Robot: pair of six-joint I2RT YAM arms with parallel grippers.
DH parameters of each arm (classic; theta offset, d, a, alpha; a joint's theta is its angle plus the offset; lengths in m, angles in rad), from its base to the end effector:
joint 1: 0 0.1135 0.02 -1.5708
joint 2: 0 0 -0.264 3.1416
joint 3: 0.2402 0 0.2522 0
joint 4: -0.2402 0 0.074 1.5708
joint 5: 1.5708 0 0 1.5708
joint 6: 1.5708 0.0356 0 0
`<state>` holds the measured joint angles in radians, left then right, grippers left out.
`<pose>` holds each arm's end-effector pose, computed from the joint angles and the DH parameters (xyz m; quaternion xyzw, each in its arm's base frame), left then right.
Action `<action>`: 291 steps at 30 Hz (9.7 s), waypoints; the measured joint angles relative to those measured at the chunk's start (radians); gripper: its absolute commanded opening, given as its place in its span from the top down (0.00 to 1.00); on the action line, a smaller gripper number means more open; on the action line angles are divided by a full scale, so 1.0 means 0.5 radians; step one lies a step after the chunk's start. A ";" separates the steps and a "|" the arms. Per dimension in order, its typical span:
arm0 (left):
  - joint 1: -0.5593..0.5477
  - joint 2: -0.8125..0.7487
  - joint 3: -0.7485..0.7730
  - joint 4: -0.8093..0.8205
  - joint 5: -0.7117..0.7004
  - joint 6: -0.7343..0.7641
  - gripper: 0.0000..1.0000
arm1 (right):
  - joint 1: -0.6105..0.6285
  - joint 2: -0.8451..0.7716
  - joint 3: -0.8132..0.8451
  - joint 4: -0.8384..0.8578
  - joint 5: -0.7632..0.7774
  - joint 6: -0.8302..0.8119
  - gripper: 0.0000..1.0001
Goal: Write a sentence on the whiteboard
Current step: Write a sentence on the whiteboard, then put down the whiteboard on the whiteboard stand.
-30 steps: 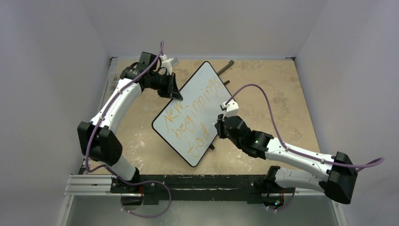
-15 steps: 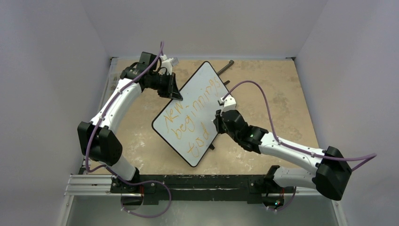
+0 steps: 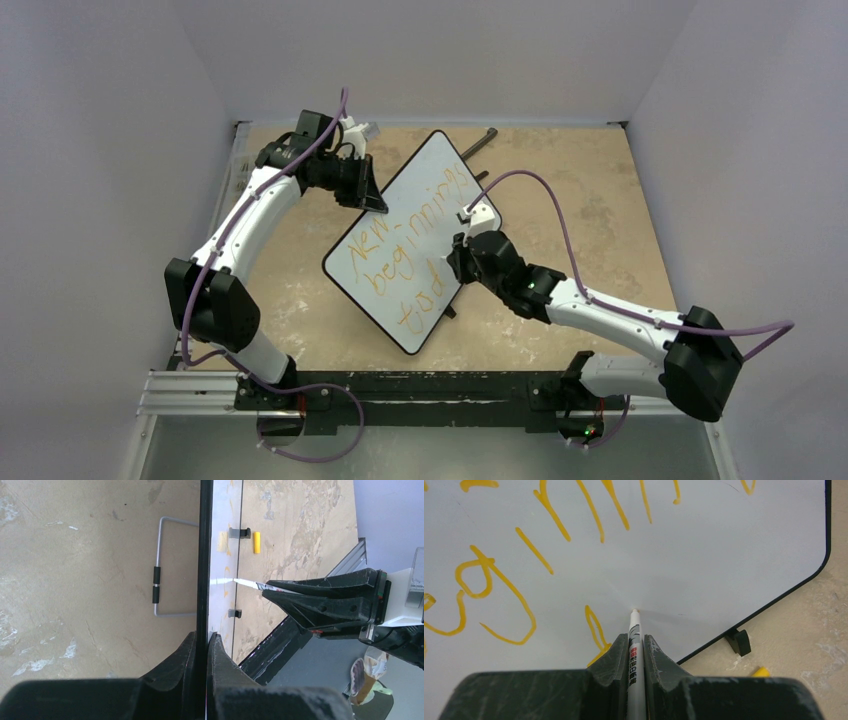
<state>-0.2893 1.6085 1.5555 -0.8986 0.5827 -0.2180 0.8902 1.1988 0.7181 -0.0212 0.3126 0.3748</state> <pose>0.3183 -0.1152 0.3398 0.1200 0.9086 -0.3381 0.2138 0.1744 0.1979 0.2475 -0.1400 0.8422 0.1894 0.4850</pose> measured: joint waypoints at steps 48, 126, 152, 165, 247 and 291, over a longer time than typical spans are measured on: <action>0.002 0.000 0.001 0.027 -0.016 0.002 1.00 | 0.001 0.090 0.113 -0.134 0.037 0.095 1.00; 0.002 0.000 0.001 0.025 -0.023 -0.014 1.00 | -0.182 0.159 0.160 0.013 -0.037 -0.047 1.00; 0.002 0.000 0.001 0.023 -0.028 -0.014 1.00 | -0.198 0.120 -0.005 0.023 0.042 0.002 1.00; 0.004 0.004 0.001 0.021 -0.030 -0.019 1.00 | -0.247 0.299 0.224 -0.079 0.136 -0.096 1.00; 0.006 0.005 0.001 0.021 -0.014 -0.016 1.00 | -0.275 -0.343 0.198 -0.306 -0.340 0.007 1.00; 0.018 0.078 -0.094 0.030 -0.494 0.048 0.63 | -0.275 -1.080 -0.014 -0.495 -0.100 0.224 1.00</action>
<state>-0.2806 1.6474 1.5085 -0.8837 0.3355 -0.1940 0.7525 0.6590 0.7113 -0.2687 0.2626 0.4866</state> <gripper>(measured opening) 0.359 0.095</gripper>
